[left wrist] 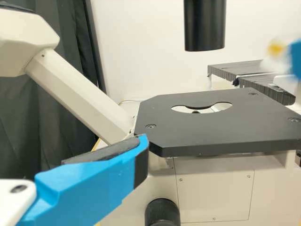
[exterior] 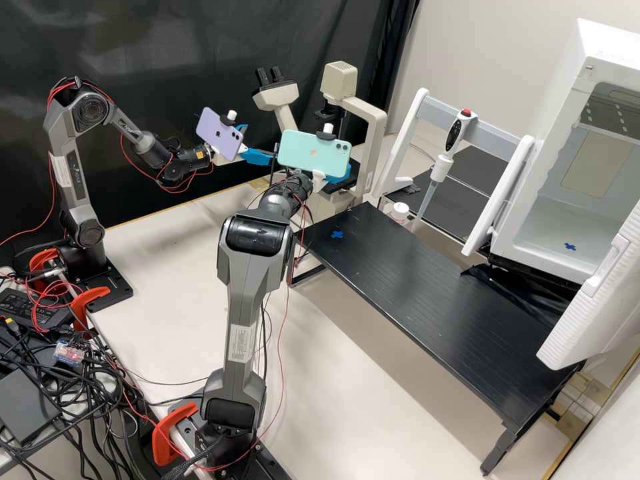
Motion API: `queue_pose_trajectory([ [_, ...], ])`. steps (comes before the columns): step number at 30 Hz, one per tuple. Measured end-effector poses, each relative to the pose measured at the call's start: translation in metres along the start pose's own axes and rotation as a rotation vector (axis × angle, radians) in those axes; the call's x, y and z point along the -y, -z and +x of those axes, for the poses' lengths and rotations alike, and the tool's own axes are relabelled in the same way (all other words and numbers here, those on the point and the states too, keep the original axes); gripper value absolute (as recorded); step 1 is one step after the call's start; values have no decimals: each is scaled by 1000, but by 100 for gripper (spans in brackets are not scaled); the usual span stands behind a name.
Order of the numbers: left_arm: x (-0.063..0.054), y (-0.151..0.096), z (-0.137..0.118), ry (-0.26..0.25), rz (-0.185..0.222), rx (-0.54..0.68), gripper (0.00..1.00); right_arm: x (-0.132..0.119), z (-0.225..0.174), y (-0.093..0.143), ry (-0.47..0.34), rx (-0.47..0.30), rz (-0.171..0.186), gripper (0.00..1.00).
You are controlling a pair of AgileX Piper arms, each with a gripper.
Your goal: Move the petri dish to the bench
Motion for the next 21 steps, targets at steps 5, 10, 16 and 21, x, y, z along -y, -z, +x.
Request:
queue_pose_trajectory([
  [5, 0, 0, 0, 0, 0, 0, 100, 1, -20, -10, -38, -17, -40, 0],
  [10, 0, 0, 0, 0, 0, 0, 100, 11, -31, -29, -12, 17, -68, 0],
  [16, 0, 0, 0, 0, 0, 0, 100, 22, -50, -61, 3, 81, -91, 0],
  [21, 0, 0, 0, 0, 0, 0, 100, 26, -65, -85, 1, 114, -97, 0],
])
